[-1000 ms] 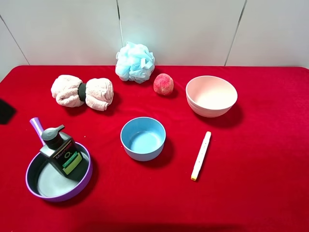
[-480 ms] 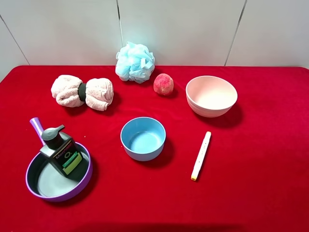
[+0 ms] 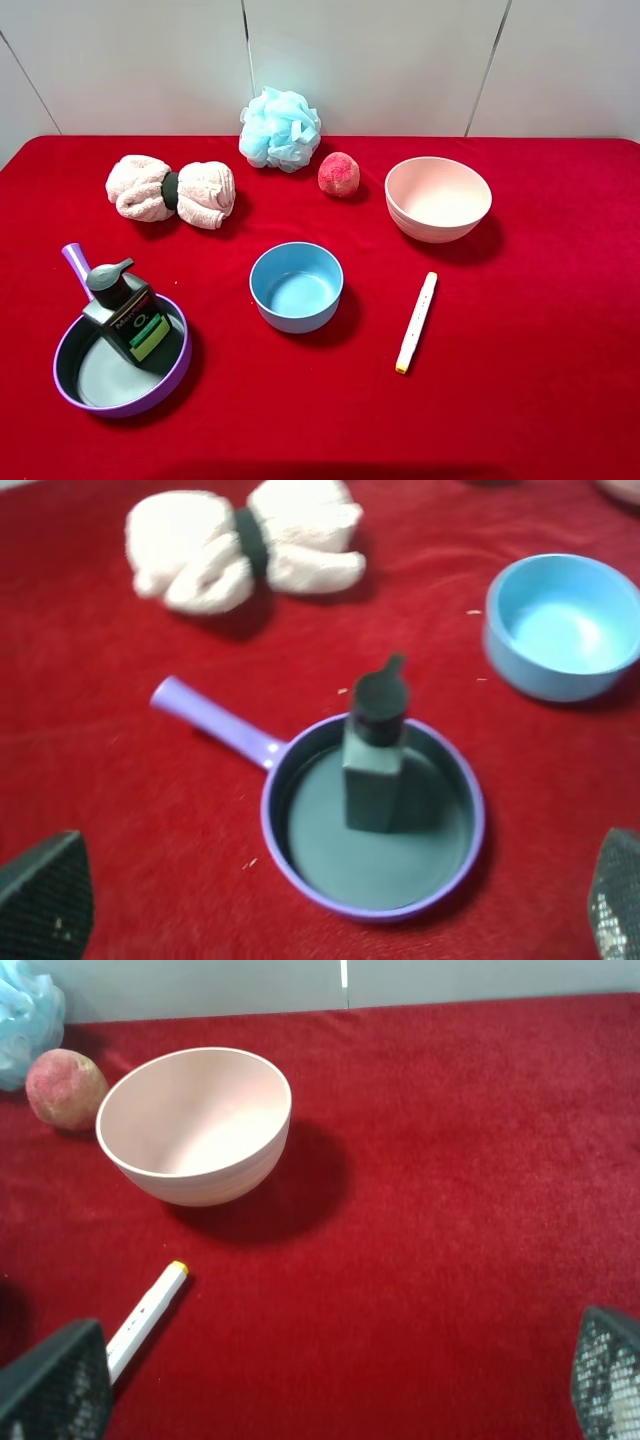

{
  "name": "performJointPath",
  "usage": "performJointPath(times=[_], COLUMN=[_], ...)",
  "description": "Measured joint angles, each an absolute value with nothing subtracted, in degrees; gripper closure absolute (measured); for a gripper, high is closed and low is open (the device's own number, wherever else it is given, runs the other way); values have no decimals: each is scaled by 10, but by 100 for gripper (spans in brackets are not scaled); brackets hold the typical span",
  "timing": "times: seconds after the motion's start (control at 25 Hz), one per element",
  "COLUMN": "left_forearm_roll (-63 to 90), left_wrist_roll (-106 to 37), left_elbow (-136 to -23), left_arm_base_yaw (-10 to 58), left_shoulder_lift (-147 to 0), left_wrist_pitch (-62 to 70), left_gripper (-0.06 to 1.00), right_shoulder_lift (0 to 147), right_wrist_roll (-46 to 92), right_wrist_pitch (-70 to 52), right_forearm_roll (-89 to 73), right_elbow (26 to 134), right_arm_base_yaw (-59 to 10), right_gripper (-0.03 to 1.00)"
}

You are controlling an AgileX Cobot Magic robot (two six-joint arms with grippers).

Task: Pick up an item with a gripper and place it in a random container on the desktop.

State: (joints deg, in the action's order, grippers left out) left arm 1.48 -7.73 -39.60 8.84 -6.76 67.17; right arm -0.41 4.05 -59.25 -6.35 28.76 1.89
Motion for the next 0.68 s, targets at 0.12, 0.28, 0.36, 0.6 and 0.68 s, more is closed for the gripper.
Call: performJointPath(times=[0.12,0.28,0.36,0.6,0.68], left_forearm_roll=[15,19,29,43,43], left_wrist_roll=[-77,-76,-76,-83,-83], left_elbow=[-362,-316,-296,-284,-284], left_arm_base_yaw=[44,10,8,8,8], left_shoulder_lift=[-27,3,3,3,3], left_wrist_pitch=[668,635,624,613,613], left_gripper=[-5,-5,-5,-5,-5], right_shoulder_lift=[-4,-4,-4,-4,-4], right_wrist_roll=[40,40,40,40,40], right_wrist_pitch=[-592,-592,-592,-592,-592], right_forearm_roll=[-64,-64,-64,-64,-64], right_elbow=[288,288,288,288,288], right_arm_base_yaw=[19,19,19,19,19], right_gripper=[28,28,28,28,28])
